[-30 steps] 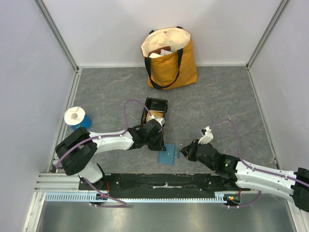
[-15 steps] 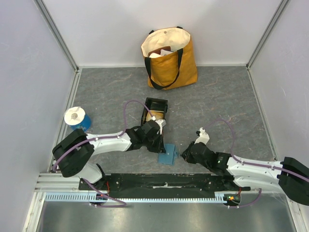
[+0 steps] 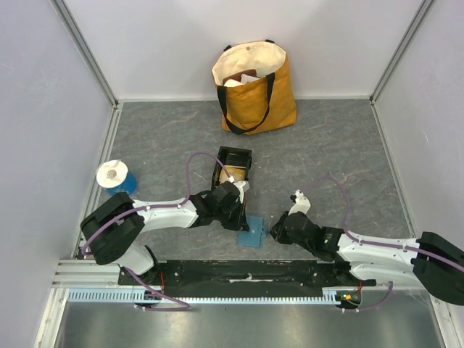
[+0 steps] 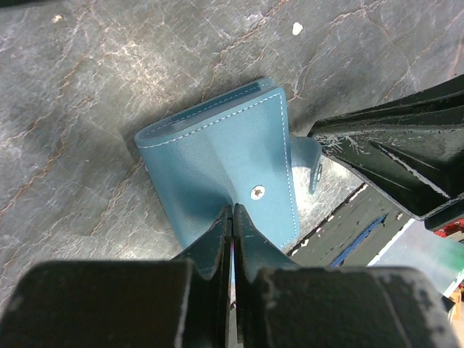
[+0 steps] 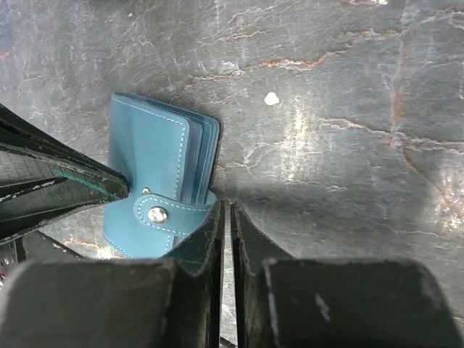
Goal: Put the credit cards into the card holder
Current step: Close the card holder at the center of the board.
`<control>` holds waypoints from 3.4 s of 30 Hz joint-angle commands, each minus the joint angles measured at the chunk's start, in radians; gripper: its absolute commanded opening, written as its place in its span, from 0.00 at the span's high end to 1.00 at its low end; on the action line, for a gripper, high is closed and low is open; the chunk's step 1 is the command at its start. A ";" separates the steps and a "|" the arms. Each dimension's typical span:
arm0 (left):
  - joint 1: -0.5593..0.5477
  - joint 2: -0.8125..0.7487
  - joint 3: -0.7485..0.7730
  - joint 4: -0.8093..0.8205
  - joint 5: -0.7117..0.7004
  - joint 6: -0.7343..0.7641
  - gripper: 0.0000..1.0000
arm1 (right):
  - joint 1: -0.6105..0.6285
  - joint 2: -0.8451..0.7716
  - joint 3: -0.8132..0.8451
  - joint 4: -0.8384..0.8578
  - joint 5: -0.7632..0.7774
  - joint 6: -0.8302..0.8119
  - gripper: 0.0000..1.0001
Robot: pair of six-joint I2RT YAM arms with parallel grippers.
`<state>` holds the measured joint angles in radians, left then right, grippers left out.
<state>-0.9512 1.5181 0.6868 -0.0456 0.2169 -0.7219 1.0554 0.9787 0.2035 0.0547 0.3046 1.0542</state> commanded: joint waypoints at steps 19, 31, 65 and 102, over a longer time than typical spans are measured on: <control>-0.006 0.025 -0.018 0.039 -0.037 -0.071 0.95 | 0.002 0.002 0.177 -0.110 0.001 -0.132 0.91; -0.008 0.022 -0.006 0.024 -0.044 -0.070 0.95 | 0.029 0.072 0.205 -0.118 -0.107 -0.126 0.93; -0.034 0.034 -0.010 0.032 -0.047 -0.083 0.96 | 0.026 0.163 0.214 0.008 -0.091 -0.137 0.88; -0.037 0.040 -0.004 0.030 -0.047 -0.082 0.96 | 0.018 0.164 0.217 -0.096 -0.071 -0.100 0.78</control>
<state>-0.9741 1.5364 0.6830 -0.0048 0.1883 -0.7944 1.0756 1.1202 0.3916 -0.0639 0.2348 0.9607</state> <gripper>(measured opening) 0.040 0.205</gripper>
